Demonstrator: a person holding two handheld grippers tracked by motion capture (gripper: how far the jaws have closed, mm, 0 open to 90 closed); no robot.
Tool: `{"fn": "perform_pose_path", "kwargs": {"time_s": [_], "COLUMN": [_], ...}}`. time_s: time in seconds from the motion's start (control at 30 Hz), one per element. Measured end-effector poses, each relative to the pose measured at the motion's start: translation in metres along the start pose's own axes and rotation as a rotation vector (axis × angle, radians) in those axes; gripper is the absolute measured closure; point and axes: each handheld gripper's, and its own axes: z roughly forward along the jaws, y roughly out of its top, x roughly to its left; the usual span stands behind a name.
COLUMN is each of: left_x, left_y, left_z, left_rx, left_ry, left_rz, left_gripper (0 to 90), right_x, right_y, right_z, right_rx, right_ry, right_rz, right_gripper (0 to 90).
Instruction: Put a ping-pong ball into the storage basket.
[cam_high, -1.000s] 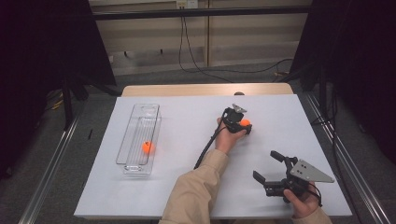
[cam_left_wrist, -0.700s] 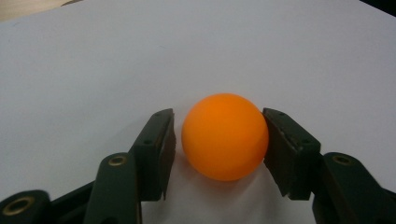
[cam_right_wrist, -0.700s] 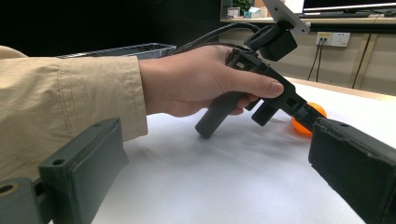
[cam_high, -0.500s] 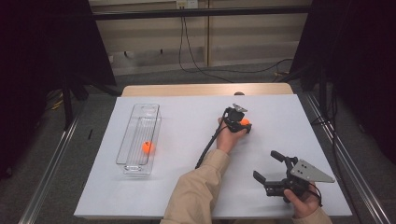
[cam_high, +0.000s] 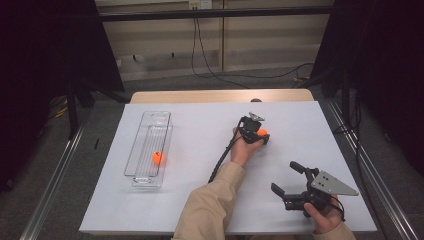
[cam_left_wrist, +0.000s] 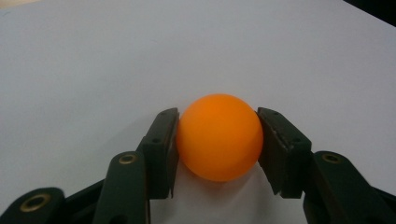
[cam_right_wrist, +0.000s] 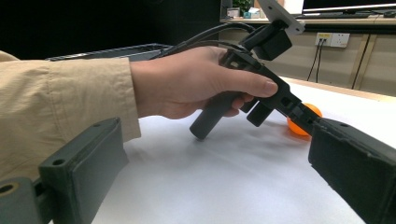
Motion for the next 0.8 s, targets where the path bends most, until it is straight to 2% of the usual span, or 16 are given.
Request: {"fn": "perform_pose_path", "kwargs": {"time_s": [0.13,0.3,0.43,0.8], "left_x": [0.000,0.001,0.000,-0.003], "left_y": [-0.003,-0.004,-0.005,-0.006], "left_z": [-0.008,-0.018,-0.023,-0.035], "left_rx": [-0.007,-0.010,-0.008,-0.014], "left_ry": [-0.011,-0.017,-0.023,-0.041], "left_rz": [-0.019,-0.024,-0.010,-0.006], "left_gripper": [50.8,50.8,50.8,50.9], "right_x": [0.000,0.001,0.001,0.001], "right_y": [0.000,0.000,0.000,0.000], "right_z": [0.000,0.001,0.001,0.001], "right_rx": [0.001,0.004,0.005,0.004], "right_ry": [0.000,-0.001,-0.001,-0.001], "right_rz": [0.000,-0.001,-0.003,-0.005], "right_gripper": [3.0,3.1,3.1,3.1]}}
